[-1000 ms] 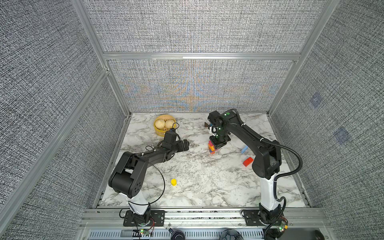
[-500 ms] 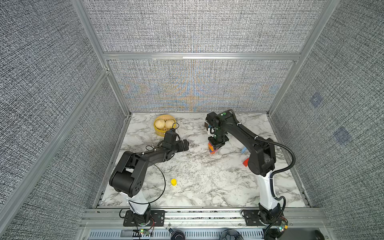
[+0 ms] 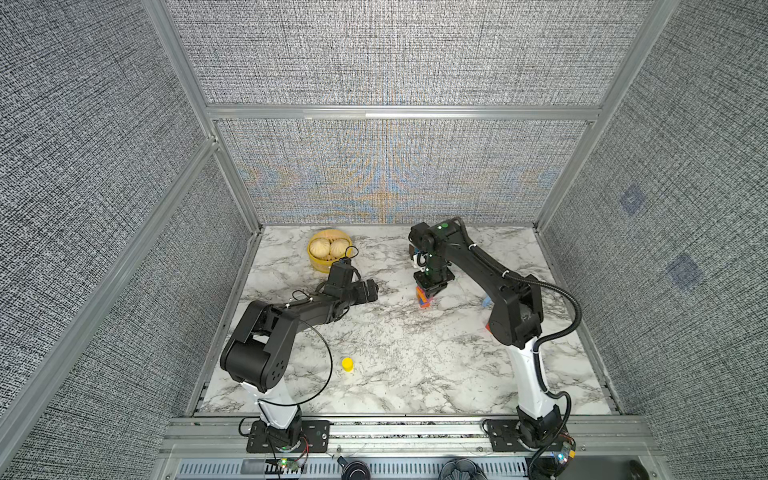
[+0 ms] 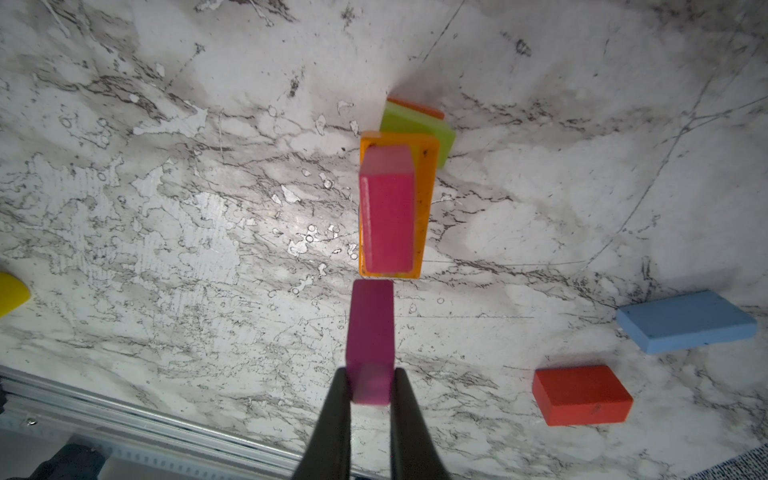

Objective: Build the wood block tower
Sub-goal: 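Lower the magenta cube onto the pink block with the right gripper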

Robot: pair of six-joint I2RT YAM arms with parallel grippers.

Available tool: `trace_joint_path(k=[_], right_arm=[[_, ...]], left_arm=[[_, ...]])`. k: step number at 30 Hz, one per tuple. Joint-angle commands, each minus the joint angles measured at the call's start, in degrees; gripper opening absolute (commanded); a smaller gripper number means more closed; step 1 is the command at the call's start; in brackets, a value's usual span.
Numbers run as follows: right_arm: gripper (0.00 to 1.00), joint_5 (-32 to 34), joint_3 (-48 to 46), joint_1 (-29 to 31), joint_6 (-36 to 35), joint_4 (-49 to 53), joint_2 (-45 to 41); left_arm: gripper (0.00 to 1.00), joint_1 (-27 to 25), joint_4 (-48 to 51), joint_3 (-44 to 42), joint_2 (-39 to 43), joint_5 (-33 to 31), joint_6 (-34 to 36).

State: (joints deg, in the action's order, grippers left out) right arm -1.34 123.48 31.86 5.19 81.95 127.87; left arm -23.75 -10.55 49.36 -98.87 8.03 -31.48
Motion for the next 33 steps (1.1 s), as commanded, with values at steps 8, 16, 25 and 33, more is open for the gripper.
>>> trace_joint_path(k=[8, 16, 25, 33], right_arm=[[0.11, 0.54, 2.48, -0.36, -0.88, 2.85, 1.66], [0.11, 0.47, 3.18, -0.56, -0.86, 2.77, 2.24], [0.12, 0.65, 4.73, -0.78, -0.71, 3.47, 3.42], [0.11, 0.26, 5.72, -0.73, -0.69, 3.82, 4.2]], left_arm=[[0.99, 0.11, -0.88, 0.6, -1.04, 1.43, -0.07], [0.99, 0.26, -0.81, 0.98, -1.59, 1.67, -0.09], [0.99, 0.21, -0.53, 0.91, -1.63, 1.55, -0.16], [0.99, 0.26, -0.44, 0.91, -1.55, 1.39, -0.16]])
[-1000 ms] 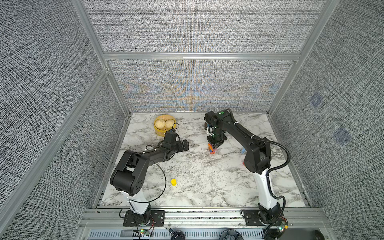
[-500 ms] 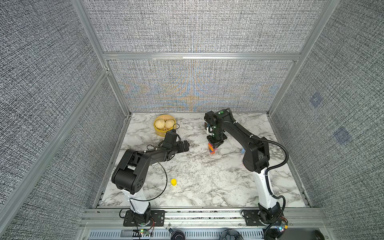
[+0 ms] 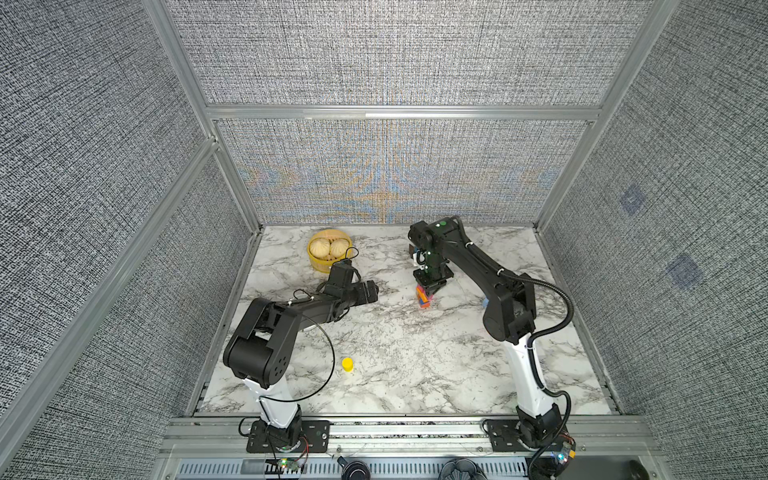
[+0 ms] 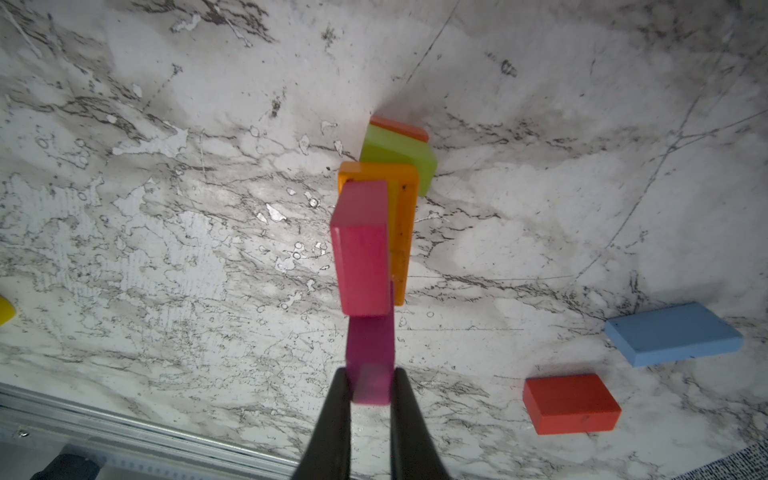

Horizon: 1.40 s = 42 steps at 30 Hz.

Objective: Build the wood block tower
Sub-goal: 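Lower the magenta cube onto the pink block with the right gripper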

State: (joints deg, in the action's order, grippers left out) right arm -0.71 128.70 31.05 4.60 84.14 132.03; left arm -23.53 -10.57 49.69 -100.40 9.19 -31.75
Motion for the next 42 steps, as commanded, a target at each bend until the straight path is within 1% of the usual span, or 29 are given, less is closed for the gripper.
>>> trace_joint_path(k=[1, 10, 14, 32, 38, 42], right_arm=[[0.11, -0.37, 0.58, 0.08, -0.12, 1.69, 0.15], [0.12, -0.39, 0.67, 0.08, -0.13, 1.73, 0.4], [0.14, -0.52, 0.76, 0.11, -0.18, 1.66, 0.65], [0.16, -0.68, 2.43, 0.17, -0.5, 2.34, 2.0], [0.17, -0.61, 2.6, 0.24, -0.67, 2.26, 2.13], [0.21, -0.52, 2.6, 0.31, -0.73, 2.19, 2.1]], left_arm=[[0.99, 0.02, -0.37, 0.63, -0.1, 0.28, 0.1], [0.99, -0.01, -0.33, 0.65, -0.04, 0.24, 0.06], [0.99, 0.01, -0.33, 0.5, -0.01, 0.14, 0.11], [0.99, 0.11, -0.24, 0.58, -0.15, 0.15, 0.11], [0.99, 0.14, -0.24, 0.53, -0.06, 0.08, 0.1], [0.99, 0.16, -0.24, 0.49, -0.06, 0.2, 0.08]])
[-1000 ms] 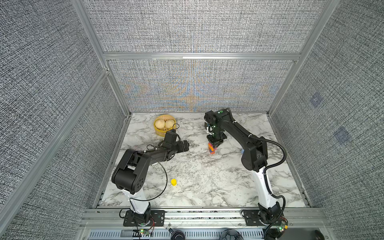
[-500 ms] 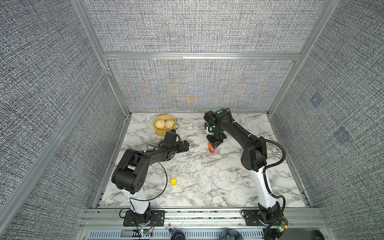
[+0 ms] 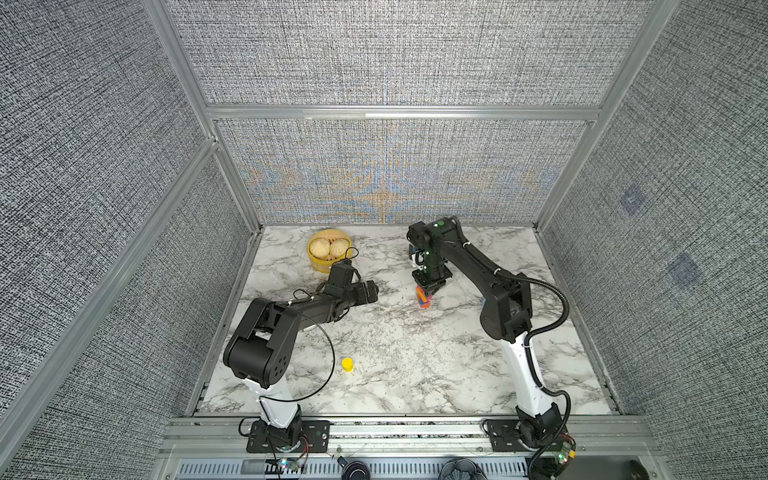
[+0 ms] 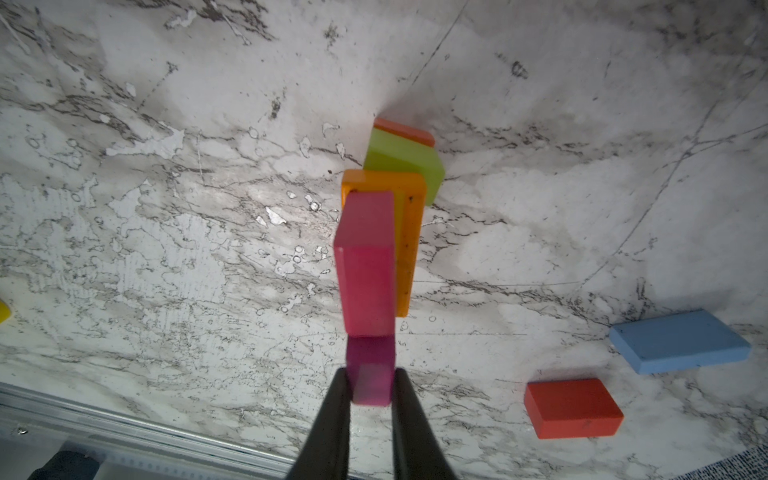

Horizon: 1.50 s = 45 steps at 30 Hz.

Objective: Build the wood block tower
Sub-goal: 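Lower the magenta cube onto the pink block with the right gripper, then open the right gripper to release the magenta cube on the tower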

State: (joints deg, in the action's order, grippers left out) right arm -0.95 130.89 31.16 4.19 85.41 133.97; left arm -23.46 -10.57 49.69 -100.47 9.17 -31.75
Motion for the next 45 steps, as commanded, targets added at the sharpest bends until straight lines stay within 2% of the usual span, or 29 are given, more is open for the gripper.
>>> trace_joint_path(k=[1, 6, 11, 20, 45], right_arm=[[0.23, -0.2, 0.43, 0.15, -0.32, 0.92, 0.23], [0.3, 0.05, 0.61, 0.22, -0.58, 0.92, 0.4], [0.32, 0.07, 0.59, 0.35, -0.62, 0.85, 0.58], [0.27, -0.11, 0.77, 0.37, -0.53, 0.73, 0.61], [0.22, 0.16, 2.46, 0.31, -0.49, 1.03, 1.3]], left_arm=[[0.99, 0.08, -0.25, 0.5, 0.0, 0.22, 0.11], [0.99, 0.1, -0.31, 0.5, 0.01, 0.18, 0.05], [0.99, 0.1, -0.33, 0.49, -0.28, 0.28, 0.02], [0.99, 0.1, -0.33, 0.52, -0.17, 0.31, 0.02], [0.99, 0.22, -0.42, 0.41, -0.13, 0.27, -0.07]])
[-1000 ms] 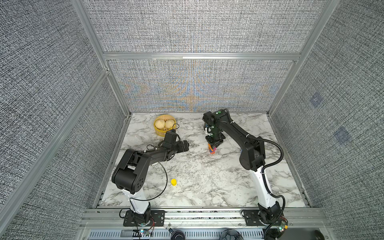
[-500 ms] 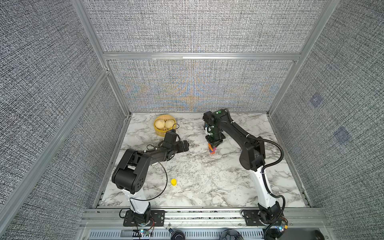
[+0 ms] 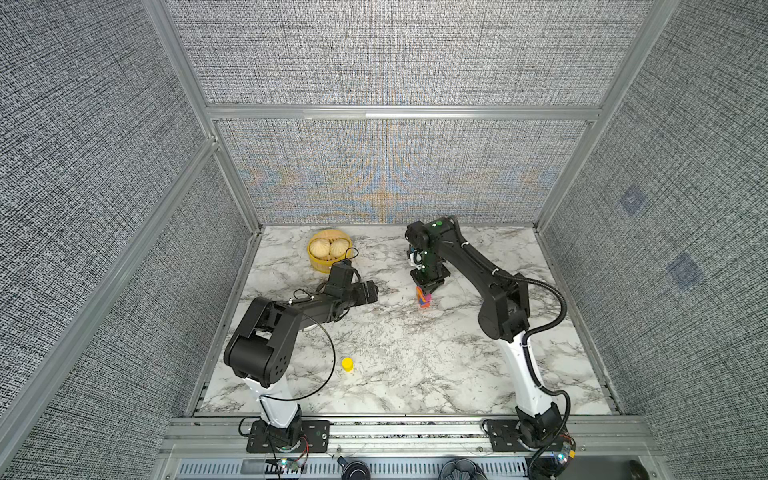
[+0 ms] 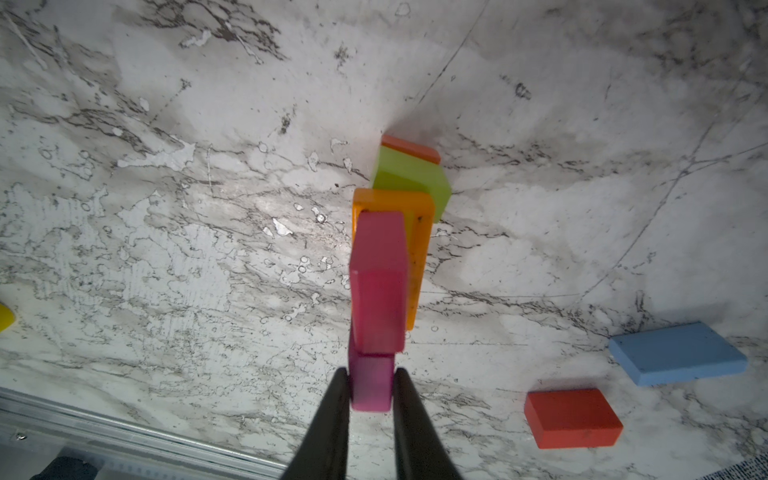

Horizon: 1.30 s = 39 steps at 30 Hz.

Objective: Build the wood block tower
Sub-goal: 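Open the right gripper to release the magenta cube on the tower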

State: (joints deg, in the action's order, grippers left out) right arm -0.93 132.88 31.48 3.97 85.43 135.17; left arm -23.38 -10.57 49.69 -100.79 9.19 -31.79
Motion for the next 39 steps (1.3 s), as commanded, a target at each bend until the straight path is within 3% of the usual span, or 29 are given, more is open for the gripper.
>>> trace_joint_path(k=[1, 10, 18, 23, 30, 39], right_arm=[[0.22, 0.2, 0.47, -0.02, -0.27, 1.05, 0.09], [0.24, 0.66, 0.36, 0.03, -0.32, 0.92, 0.01], [0.38, 1.07, -0.96, 0.03, -0.52, 0.19, -1.51], [0.4, 1.2, -4.5, 0.02, -0.36, -3.0, -5.25], [0.4, 2.06, -14.95, 0.03, 0.21, -10.19, -16.1], [0.4, 4.28, -40.13, -4.8, 7.38, -21.96, -37.26]], left_arm=[[0.99, 0.09, -0.42, 0.41, 0.25, 0.27, -0.03], [0.99, 0.1, -0.51, 0.41, 0.16, 0.24, -0.01], [0.99, 0.15, -1.03, -0.34, 1.33, 0.13, -0.03], [0.99, 0.22, 0.99, 0.01, 3.38, -1.41, 0.78], [0.99, 0.35, 8.18, 2.46, 8.06, -5.84, 3.11], [0.99, -3.19, 20.49, 4.54, 16.16, -10.0, 5.36]])
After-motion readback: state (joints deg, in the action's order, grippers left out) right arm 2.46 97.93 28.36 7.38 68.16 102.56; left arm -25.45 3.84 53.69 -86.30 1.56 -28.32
